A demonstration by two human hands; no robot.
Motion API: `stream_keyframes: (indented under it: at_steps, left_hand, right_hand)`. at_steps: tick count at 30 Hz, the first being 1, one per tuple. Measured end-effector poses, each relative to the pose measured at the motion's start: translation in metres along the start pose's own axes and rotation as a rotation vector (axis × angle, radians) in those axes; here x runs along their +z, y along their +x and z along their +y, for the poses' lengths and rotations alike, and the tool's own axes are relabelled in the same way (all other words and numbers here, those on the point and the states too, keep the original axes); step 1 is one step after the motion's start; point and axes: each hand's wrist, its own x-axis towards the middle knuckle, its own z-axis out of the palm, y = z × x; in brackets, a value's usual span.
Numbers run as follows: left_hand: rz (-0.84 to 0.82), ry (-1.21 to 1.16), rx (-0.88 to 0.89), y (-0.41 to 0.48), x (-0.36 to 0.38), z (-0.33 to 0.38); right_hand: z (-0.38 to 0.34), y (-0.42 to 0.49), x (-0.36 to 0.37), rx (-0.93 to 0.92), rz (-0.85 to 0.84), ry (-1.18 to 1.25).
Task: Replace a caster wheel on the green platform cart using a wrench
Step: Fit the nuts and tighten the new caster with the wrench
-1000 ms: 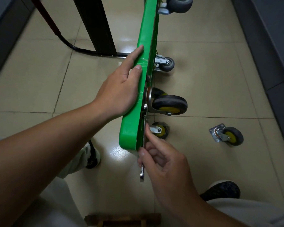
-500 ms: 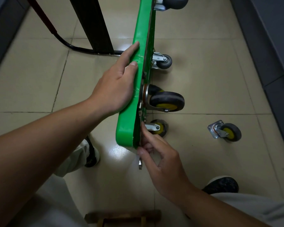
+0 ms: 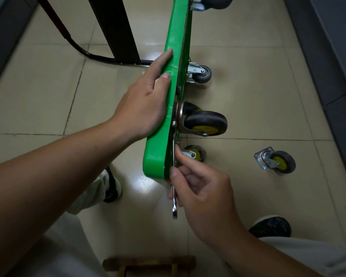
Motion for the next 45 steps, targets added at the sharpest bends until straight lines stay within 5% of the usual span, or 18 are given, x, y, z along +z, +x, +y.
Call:
stream_keyframes:
  at_steps: [14,27,34,45]
  left_hand:
    - [-0.008,0.011,0.023,-0.003,-0.002,0.001]
    - [-0.017,-0.075,0.028,-0.003,-0.002,0.004]
    - [0.007,-0.093,0.04,0.0,0.001,-0.002]
    - [0.009,-0.105,0.031,-0.001,0.002,-0.002]
  right_hand:
    - [-0.057,0.017,-0.003,0.338,-0.057,0.227]
    - [-0.042,-0.001,-0.002,0.155,0.004,0.045]
    - [-0.051,-0.011,-0.012,0.142,0.01,0.227]
    - [0.026,-0.021,-0.019,0.124,0.212,-0.034]
